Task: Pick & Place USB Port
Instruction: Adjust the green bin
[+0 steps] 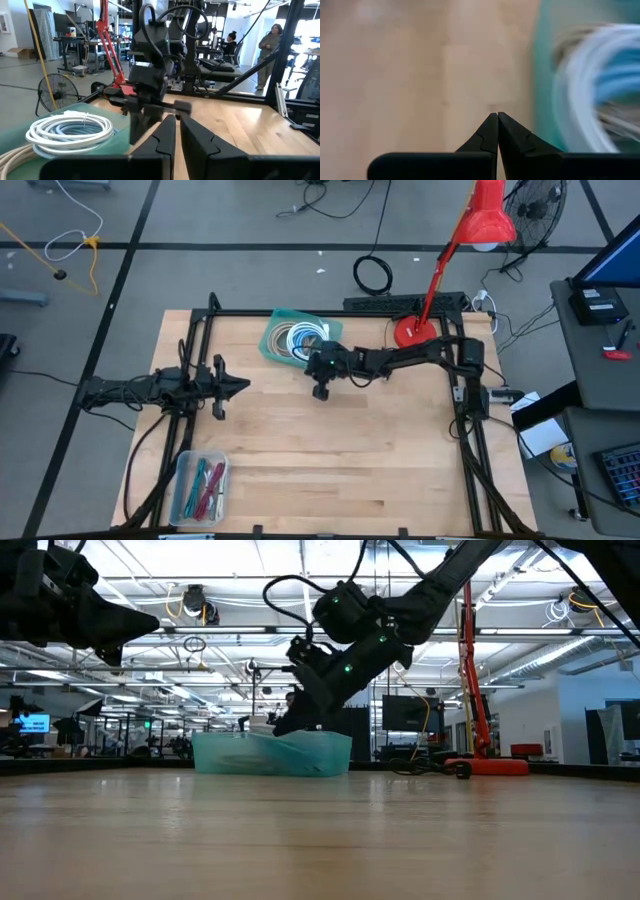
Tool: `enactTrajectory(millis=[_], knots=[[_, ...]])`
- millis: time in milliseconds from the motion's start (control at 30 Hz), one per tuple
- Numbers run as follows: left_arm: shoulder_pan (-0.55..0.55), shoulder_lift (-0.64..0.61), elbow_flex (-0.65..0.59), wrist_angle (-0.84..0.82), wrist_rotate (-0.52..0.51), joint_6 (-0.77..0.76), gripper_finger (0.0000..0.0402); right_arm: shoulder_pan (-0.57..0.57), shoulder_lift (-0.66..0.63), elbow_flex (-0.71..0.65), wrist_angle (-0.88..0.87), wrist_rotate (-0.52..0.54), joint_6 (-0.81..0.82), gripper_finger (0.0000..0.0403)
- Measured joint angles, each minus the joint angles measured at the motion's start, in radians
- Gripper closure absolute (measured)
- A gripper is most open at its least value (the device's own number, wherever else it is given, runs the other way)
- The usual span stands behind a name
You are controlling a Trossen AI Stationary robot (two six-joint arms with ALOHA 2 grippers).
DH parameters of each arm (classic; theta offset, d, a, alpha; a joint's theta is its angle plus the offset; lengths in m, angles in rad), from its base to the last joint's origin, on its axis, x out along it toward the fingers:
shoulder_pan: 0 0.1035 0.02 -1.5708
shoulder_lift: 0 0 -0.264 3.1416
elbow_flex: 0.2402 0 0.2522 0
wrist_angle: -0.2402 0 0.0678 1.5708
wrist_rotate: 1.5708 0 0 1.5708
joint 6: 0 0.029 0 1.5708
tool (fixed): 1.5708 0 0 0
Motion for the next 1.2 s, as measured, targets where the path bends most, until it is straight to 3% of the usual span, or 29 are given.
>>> enactTrajectory(millis=[200,400,833,1200], knots=[[0.000,0.000,0.000,0.001,0.000,0.000,0.0369,0.000,-0.016,0.000,-0.049,0.170,-0.052,0.0403],[0.000,0.000,0.000,0.001,0.000,0.000,0.0369,-0.002,-0.015,0.000,-0.063,0.205,-0.057,0.0403],[0.000,0.000,0.000,0.001,0.001,0.000,0.0369,-0.010,-0.014,-0.002,-0.143,0.436,-0.048,0.0403],[0.000,0.000,0.001,0.001,0.001,0.000,0.0369,-0.012,-0.014,-0.002,-0.141,0.442,-0.041,0.0403]])
